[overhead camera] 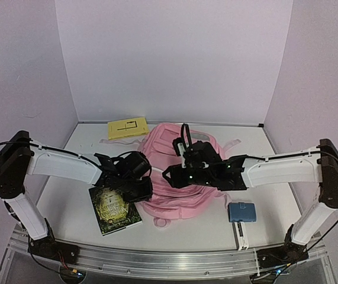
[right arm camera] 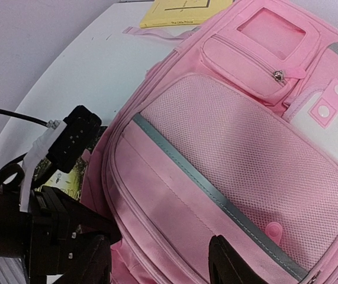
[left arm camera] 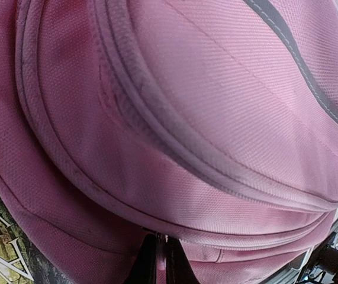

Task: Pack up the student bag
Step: Unzip the student bag at the center of the board.

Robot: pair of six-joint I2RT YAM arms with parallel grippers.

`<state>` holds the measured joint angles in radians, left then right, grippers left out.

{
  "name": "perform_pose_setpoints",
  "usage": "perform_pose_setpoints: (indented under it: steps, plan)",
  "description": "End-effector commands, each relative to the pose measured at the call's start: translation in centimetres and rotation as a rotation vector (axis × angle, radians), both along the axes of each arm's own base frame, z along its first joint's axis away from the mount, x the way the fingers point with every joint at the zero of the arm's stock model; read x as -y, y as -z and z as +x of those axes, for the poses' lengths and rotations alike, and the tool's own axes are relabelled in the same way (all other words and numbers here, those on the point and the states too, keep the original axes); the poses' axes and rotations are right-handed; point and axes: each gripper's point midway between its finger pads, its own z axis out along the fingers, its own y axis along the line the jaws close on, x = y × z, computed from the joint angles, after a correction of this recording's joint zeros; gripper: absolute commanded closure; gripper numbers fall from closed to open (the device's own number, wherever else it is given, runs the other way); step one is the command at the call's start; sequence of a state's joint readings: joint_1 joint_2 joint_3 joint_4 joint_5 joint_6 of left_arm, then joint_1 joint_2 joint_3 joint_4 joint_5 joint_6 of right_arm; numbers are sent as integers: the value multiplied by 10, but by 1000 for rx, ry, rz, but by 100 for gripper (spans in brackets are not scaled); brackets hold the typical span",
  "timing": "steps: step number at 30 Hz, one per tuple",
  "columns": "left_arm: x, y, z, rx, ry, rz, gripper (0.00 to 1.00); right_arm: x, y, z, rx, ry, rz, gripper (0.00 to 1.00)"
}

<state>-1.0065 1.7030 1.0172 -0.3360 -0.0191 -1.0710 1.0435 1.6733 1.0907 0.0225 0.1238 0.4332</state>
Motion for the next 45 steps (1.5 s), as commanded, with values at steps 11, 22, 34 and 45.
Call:
perform_pose_setpoints:
  steps: [11,22,34,45]
  plan:
    - [-28,-32,-5,72,-28,18,100,-10,45,0,218,-149,-249,22]
    - [-30,-42,-1,110,-20,23,100,-10,40,29,388,56,-416,23]
    - [-82,-62,52,209,-66,110,100,18,10,18,403,107,-363,100]
    - [-115,-100,138,451,-18,159,100,22,-51,-28,326,-56,-64,100]
